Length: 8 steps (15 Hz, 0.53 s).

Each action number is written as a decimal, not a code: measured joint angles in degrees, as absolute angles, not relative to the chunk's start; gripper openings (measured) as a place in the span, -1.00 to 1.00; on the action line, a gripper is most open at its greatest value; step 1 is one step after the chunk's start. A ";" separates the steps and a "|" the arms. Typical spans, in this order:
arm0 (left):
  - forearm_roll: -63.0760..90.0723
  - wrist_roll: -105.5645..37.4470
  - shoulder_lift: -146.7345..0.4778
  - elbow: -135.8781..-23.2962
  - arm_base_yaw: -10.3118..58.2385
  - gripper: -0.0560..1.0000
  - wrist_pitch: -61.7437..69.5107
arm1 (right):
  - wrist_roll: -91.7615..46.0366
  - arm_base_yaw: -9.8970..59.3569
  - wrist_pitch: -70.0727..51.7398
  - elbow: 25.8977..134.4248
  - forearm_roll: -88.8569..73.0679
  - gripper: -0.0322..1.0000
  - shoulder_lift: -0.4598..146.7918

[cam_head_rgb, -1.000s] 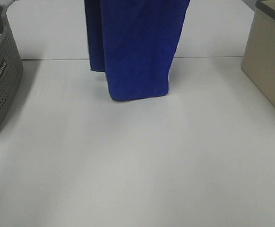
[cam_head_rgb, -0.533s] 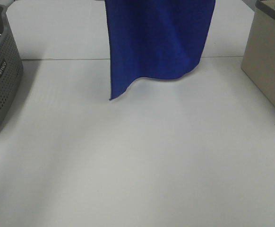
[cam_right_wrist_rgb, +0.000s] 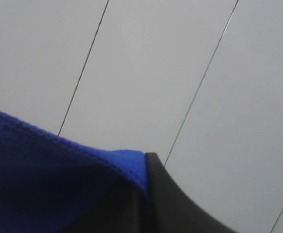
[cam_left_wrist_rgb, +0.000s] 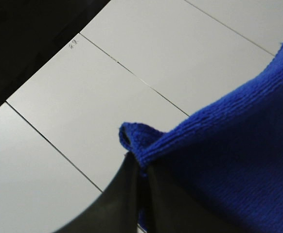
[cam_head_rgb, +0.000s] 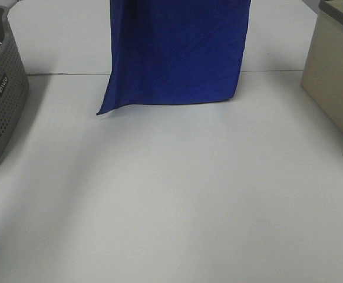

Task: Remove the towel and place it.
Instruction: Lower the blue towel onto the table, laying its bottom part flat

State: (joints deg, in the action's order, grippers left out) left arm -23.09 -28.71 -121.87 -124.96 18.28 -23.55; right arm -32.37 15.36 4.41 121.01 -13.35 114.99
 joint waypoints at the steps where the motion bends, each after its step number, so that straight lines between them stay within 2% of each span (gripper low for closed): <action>1: -23.09 -28.71 -124.27 -128.92 18.11 -0.88 -23.20 | -32.37 15.36 4.70 123.24 -13.35 -0.90 116.48; 5: -23.20 -28.07 -131.15 -139.97 16.16 -0.88 -21.26 | -32.20 15.36 4.93 128.29 -13.35 -0.90 120.32; 8: -23.95 -24.35 -132.87 -141.06 15.01 -0.88 -20.28 | -32.09 15.36 4.87 128.51 -13.35 -0.90 122.10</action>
